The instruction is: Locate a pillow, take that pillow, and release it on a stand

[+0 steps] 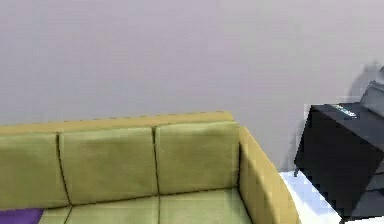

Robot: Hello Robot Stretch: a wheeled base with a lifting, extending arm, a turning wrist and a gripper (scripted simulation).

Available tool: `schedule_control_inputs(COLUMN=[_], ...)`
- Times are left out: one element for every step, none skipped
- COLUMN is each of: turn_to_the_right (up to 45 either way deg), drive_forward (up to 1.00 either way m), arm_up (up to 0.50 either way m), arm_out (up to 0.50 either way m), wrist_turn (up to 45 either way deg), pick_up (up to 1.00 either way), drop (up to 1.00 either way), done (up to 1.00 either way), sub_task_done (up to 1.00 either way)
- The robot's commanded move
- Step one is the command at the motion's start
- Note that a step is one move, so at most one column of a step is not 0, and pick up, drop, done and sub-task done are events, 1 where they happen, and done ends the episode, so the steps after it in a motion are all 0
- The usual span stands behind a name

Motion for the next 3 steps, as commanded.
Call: schedule_control_inputs(turn_to_the_right=[-45.0,-45.0,-45.0], drive_forward=[0.00,0.00,0.00], arm_up=[0.00,0.00,0.00], arm_out=[0.00,0.00,0.00], wrist_turn=[0.0,0.0,0.0], pick_up=[0.00,0.00,0.00], drop=[0.00,0.00,0.00], done=[0.00,0.00,0.00], sub_task_done=[0.00,0.00,0.00])
